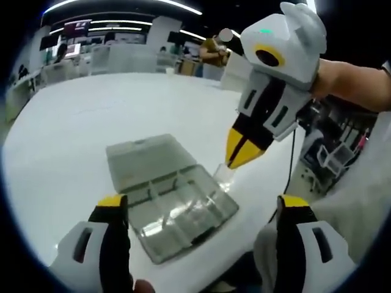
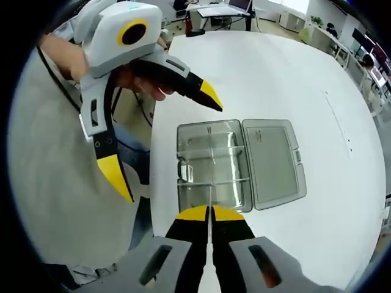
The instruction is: Insert the divider into the dual guide fixture by aligning both edges with the guide slots and pushing it downward to the bottom, including one-sided entry, uneven engagement, binding, and posture correction.
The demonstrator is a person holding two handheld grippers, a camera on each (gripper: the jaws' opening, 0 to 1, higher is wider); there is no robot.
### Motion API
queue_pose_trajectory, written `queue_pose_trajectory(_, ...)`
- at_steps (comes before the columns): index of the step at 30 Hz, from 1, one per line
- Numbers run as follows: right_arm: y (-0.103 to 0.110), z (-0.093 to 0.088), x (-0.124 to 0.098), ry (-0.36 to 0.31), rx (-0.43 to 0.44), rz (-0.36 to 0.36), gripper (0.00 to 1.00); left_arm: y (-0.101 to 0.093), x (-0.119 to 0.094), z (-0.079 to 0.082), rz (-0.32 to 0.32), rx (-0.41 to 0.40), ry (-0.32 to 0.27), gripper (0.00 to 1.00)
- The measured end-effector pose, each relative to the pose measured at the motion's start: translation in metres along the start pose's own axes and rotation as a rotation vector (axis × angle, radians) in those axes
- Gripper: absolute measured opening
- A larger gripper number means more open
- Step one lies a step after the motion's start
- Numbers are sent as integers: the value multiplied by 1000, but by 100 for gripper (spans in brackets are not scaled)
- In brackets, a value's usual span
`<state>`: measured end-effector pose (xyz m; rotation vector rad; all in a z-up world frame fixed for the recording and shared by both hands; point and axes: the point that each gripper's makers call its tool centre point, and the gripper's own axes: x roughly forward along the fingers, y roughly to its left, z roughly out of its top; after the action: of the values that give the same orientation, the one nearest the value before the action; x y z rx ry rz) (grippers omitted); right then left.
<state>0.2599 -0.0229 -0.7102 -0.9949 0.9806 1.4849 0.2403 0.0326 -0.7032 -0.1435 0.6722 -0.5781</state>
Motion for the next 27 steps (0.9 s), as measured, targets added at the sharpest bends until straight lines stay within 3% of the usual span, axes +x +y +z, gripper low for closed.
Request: queue_pose_trajectory(27,-1,3,8,16,-13,14,0,4,-2,-3,3,-25,5,99)
